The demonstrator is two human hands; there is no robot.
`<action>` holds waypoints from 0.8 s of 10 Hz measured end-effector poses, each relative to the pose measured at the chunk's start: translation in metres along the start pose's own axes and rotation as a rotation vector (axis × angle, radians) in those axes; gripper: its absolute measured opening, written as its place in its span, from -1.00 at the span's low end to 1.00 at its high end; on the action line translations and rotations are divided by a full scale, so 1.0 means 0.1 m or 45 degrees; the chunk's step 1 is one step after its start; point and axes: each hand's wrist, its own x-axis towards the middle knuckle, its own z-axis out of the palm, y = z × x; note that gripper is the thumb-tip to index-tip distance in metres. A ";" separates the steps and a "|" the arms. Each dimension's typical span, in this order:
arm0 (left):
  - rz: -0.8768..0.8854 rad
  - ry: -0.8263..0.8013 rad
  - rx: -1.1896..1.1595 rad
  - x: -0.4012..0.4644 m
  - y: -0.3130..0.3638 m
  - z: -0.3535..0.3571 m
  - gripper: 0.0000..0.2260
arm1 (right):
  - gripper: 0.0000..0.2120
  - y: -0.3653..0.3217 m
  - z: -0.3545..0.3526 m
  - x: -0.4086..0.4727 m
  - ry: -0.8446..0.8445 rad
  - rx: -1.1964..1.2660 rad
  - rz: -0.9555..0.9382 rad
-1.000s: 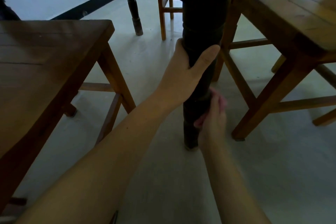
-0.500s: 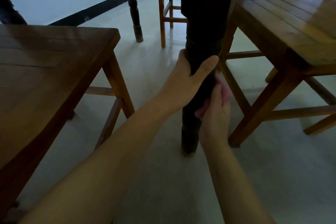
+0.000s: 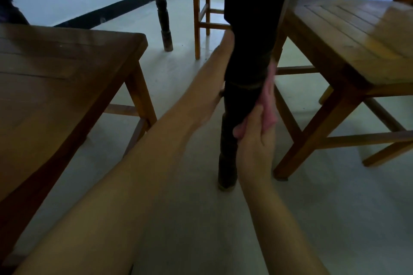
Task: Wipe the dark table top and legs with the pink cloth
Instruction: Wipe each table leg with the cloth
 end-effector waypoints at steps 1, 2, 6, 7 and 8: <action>0.022 -0.068 -0.025 0.03 0.07 -0.06 -0.49 | -0.49 -0.02 0.06 0.10 -0.057 -0.369 -0.462; 0.041 -0.179 0.065 0.02 0.10 -0.07 -0.47 | -0.52 0.61 -0.19 -0.09 -0.252 -0.887 -0.610; 0.097 -0.167 0.339 0.03 0.20 -0.04 -0.49 | -0.55 0.38 -0.06 0.19 -0.759 -1.936 -0.957; 0.088 -0.185 0.370 0.04 0.20 -0.06 -0.55 | -0.52 0.93 -0.12 0.04 -1.510 -1.682 -0.045; 0.096 -0.178 0.403 0.03 0.18 -0.06 -0.55 | -0.49 1.53 -0.34 -0.29 -1.819 -0.426 -0.088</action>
